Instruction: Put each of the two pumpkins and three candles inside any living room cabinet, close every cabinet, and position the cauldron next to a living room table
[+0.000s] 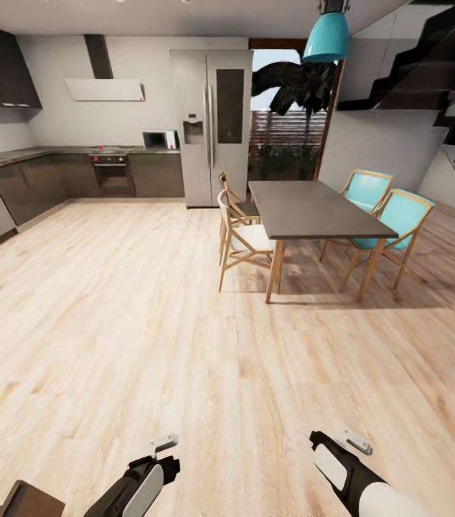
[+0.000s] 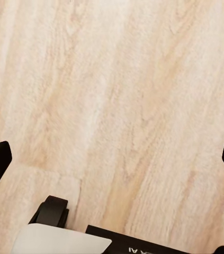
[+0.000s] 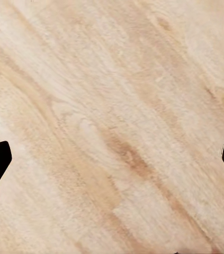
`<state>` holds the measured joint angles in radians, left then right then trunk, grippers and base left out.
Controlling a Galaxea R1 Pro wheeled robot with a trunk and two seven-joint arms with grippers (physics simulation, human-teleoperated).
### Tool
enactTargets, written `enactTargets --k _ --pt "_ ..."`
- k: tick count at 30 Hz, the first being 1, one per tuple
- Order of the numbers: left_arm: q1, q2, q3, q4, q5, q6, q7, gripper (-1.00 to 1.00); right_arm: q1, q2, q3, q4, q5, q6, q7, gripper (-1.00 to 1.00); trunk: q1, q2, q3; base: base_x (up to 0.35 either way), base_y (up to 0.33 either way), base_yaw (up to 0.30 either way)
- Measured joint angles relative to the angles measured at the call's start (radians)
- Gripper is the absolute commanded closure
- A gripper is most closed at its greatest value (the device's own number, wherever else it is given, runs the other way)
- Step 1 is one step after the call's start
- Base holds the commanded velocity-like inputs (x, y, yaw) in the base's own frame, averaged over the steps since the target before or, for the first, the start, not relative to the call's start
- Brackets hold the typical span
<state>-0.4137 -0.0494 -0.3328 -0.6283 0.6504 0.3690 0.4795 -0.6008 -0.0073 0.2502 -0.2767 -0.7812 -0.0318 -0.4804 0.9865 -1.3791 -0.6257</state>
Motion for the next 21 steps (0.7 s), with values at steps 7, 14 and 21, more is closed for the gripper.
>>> enactTargets --k 7,14,21 --pt "0.001 0.001 0.000 0.001 -0.006 -0.003 -0.001 -1.00 0.000 0.004 -0.002 0.001 -0.001 -0.004 0.005 -1.00 0.000 0.000 0.003 0.000 0.000 -0.280" --pt "-0.001 0.001 -0.001 0.002 -0.005 -0.003 -0.001 -1.00 0.000 0.006 -0.002 0.001 -0.002 -0.005 0.007 -1.00 0.000 0.000 0.005 0.000 0.000 -0.280" --pt "-0.002 0.002 -0.001 0.003 -0.004 -0.003 -0.001 -1.00 0.000 0.005 -0.004 0.001 -0.003 -0.005 0.006 -1.00 0.000 0.000 0.005 0.000 0.000 -0.280"
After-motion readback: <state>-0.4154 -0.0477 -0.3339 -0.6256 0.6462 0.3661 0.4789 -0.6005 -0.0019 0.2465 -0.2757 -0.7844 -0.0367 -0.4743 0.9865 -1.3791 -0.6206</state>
